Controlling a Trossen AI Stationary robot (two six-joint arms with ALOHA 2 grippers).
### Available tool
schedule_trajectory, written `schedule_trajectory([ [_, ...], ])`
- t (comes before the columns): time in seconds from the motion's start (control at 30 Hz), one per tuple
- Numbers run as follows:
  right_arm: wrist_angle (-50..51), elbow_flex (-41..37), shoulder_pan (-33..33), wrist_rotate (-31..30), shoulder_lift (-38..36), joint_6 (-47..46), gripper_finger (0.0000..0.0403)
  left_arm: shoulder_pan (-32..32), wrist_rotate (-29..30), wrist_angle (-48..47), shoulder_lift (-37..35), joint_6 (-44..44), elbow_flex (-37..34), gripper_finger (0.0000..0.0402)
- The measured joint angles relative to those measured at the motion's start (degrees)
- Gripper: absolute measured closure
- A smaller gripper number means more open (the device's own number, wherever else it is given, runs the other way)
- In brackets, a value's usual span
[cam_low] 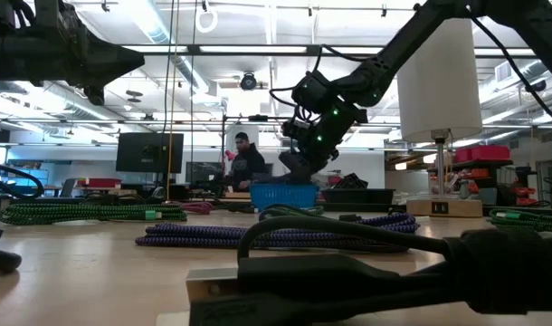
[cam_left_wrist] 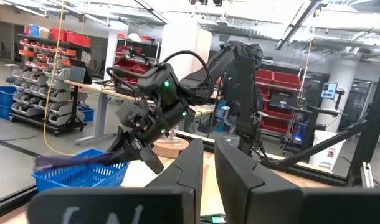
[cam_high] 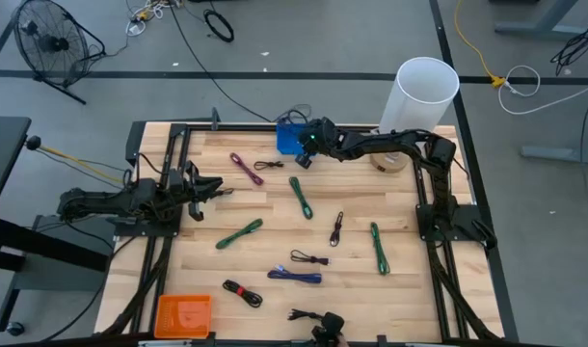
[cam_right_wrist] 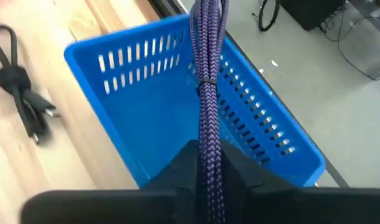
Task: Pick & Place USB Port
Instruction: Put the blue charger cable into the blue basket, then put the green charger cable into the blue basket
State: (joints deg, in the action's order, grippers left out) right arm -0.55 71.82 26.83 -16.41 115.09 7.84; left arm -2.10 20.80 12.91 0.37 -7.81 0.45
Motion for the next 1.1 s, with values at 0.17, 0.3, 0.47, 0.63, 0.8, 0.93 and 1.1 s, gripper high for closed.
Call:
schedule_trajectory([
  [0.17, -1.03, -0.42, 0.05, -2.61, 0.0, 0.15, 0.028, -0.01, 0.0, -0.01, 0.01, 0.1, 0.02, 0.0356],
  [0.3, -1.97, -0.42, 0.11, -2.62, 0.0, -0.5, 0.0237, 0.0, -0.01, -0.06, -0.01, 0.1, 0.0, 0.0356],
  [0.47, -6.46, -0.42, 0.09, -2.61, 0.0, -0.98, 0.0196, -0.01, 0.0, -0.11, 0.0, 0.1, 0.02, 0.0356],
  [0.63, -6.22, -0.42, -0.14, -2.62, -1.86, -0.02, 0.0176, 0.0, -0.01, -0.41, 0.01, 0.09, 0.01, 0.0356],
  [0.8, -1.35, -0.42, -1.36, -2.49, -7.11, 0.15, 0.0176, 0.01, 0.0, -0.43, 0.0, 0.08, -0.01, 0.0356],
  [0.93, 11.39, -0.36, -4.12, -2.03, -12.52, -0.7, 0.0182, 0.0, 0.0, -0.47, -0.01, 0.06, 0.0, 0.0356],
  [1.1, 31.3, -0.36, -9.76, 1.29, -19.18, -7.26, 0.0188, -0.01, -0.02, -1.13, 0.0, -0.05, 0.01, 0.0356],
])
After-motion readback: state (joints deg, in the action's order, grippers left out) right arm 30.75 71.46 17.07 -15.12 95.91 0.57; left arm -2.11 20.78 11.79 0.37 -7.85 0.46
